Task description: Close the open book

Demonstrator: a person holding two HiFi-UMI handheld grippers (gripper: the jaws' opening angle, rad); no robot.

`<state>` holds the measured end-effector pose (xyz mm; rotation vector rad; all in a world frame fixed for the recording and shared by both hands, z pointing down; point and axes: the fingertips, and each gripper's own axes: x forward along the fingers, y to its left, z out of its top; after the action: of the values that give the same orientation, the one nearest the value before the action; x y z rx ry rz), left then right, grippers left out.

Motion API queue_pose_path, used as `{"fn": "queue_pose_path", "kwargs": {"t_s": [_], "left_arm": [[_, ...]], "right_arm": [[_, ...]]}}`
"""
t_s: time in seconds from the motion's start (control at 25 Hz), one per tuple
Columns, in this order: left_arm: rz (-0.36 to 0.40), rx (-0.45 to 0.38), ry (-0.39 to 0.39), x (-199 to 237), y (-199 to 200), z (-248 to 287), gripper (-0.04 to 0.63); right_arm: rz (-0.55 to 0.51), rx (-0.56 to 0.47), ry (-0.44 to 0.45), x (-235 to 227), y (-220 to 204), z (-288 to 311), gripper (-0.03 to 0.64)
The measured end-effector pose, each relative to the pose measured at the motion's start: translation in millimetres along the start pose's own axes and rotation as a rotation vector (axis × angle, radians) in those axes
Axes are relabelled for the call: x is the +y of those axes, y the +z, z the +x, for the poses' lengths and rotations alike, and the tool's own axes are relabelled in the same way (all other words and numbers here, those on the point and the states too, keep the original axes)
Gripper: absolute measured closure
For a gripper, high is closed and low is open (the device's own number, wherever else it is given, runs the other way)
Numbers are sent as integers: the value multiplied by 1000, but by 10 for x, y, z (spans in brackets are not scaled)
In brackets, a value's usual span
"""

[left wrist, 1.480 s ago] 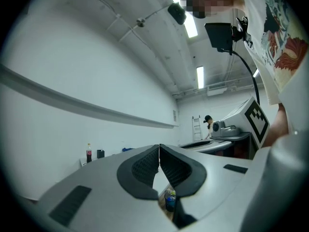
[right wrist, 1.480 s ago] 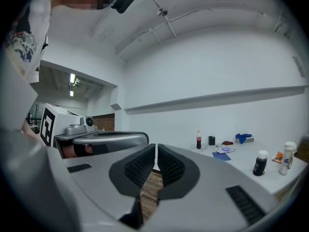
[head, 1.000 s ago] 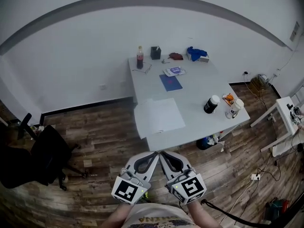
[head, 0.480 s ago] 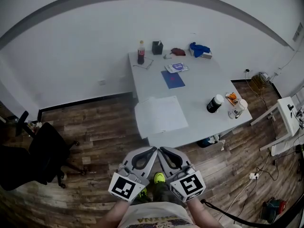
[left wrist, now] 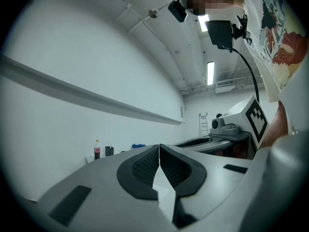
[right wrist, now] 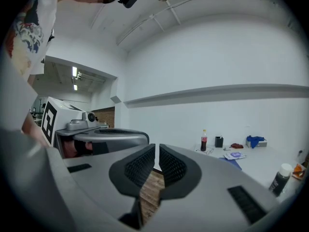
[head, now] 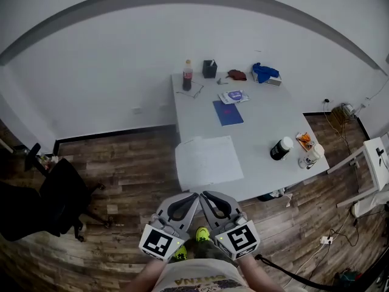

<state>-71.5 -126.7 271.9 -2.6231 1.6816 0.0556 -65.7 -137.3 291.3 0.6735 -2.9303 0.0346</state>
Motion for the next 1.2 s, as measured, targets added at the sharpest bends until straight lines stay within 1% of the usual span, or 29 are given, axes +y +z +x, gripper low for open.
{"fn": "queue_pose_path", "kwargs": {"t_s": [0.16,0.44,0.68,0.8,0.92,1.04,1.12,1.2], "left_arm": [[-12,12,37,114,-10,269,583],[-7,33,98,231,-136,701,583],[-15,53,157,324,-313,877,583],[-23,71,177,339,-419,877,583],[-34,89,175,357,-494,892,583],[-39,89,161,429,-553,932,583],[-21,91,156,493,-588,950,583],[15,98,156,543,-612,956,583]], "right_arm": [[28,9,24,-264,19,102,594],[39,22,85,-702,-55,243,594],[39,44,152,-873,-238,373,594],[18,67,176,-873,-328,397,594],[-2,79,173,-888,-383,425,594],[5,93,162,-918,-470,514,594],[6,98,158,-927,-500,589,594],[-3,81,158,-927,-500,646,594]]}}
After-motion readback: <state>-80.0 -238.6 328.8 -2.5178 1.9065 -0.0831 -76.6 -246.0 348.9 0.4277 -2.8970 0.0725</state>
